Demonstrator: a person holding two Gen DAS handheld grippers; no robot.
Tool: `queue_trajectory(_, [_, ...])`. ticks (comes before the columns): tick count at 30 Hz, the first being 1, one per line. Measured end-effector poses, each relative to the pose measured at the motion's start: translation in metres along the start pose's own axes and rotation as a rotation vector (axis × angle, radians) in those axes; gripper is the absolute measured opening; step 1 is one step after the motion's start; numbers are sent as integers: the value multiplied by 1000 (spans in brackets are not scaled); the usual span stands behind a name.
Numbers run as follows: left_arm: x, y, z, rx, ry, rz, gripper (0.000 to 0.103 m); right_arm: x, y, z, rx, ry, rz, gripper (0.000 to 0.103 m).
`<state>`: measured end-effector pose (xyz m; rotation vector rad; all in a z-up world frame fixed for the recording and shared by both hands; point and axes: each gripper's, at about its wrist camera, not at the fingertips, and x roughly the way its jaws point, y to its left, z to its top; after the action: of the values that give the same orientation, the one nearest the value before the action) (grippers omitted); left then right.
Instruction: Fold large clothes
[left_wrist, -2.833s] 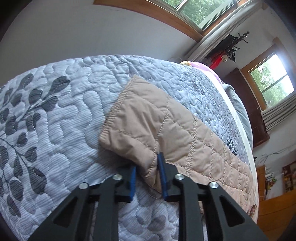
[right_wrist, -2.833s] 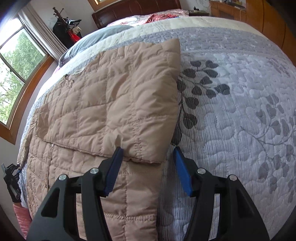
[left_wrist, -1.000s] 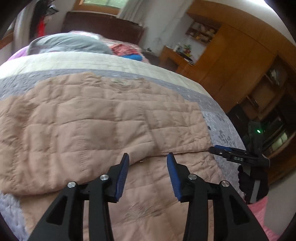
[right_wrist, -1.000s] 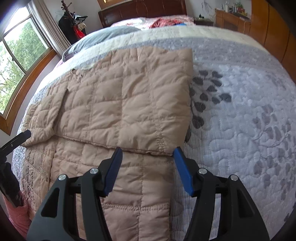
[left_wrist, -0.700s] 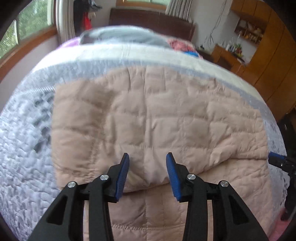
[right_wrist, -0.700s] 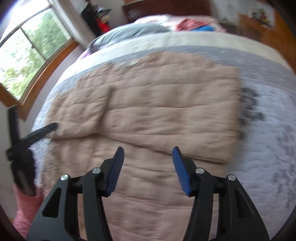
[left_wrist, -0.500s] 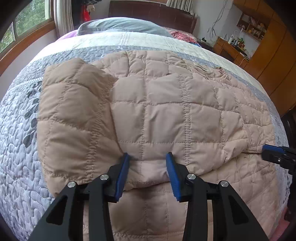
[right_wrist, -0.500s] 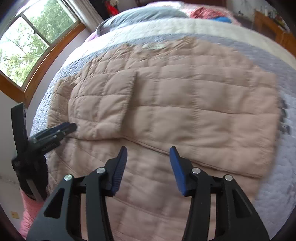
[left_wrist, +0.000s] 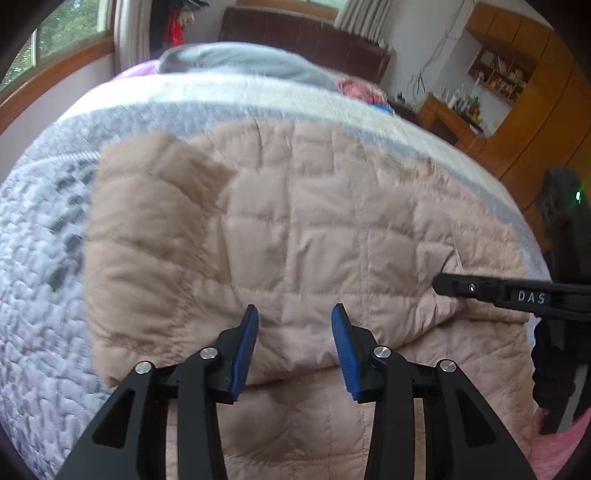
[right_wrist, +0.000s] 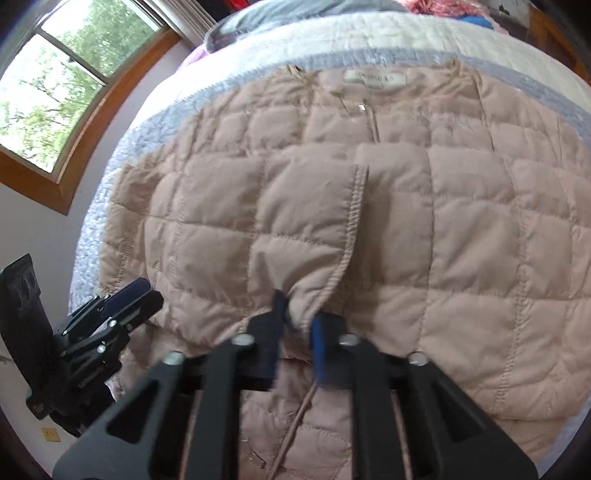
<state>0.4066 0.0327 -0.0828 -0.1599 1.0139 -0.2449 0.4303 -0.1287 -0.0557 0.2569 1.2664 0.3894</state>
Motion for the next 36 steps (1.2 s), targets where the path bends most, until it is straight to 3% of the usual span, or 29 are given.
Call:
queue_trajectory(4, [-30,4,6,2,-114,56,41,-44,-8,-4,-5,-98,24,5])
queue_trajectory(7, [-38,8,10,1,-151,73,41,-85,-24,-11,4,-173,13,5])
queue_trajectory(10, [-36,7,11,11,-147,85,41,-115,-43,-21,18,-233,-73,5])
queue_trajectory(14, [-23,-3,14,49,-112,93,41,-139,-79,-28,87,-268,-125,5])
queue_trajectory(18, [-3,-17,16,91,-66,102,41,-135,-109,-33,144,-266,-157,5])
queue_trajectory(23, [31,-22,11,110,14,127,41,-90,-134,-35,192,-196,-181,5])
queue_trajectory(28, [41,-23,4,128,13,140,43,-50,-149,-41,202,-153,-201,7])
queue_trajectory(33, [34,-28,4,127,22,154,42,-66,-140,-42,169,-172,-243,12])
queue_trajectory(36, [16,-29,12,114,-9,130,42,-91,-130,-43,148,-237,-257,13])
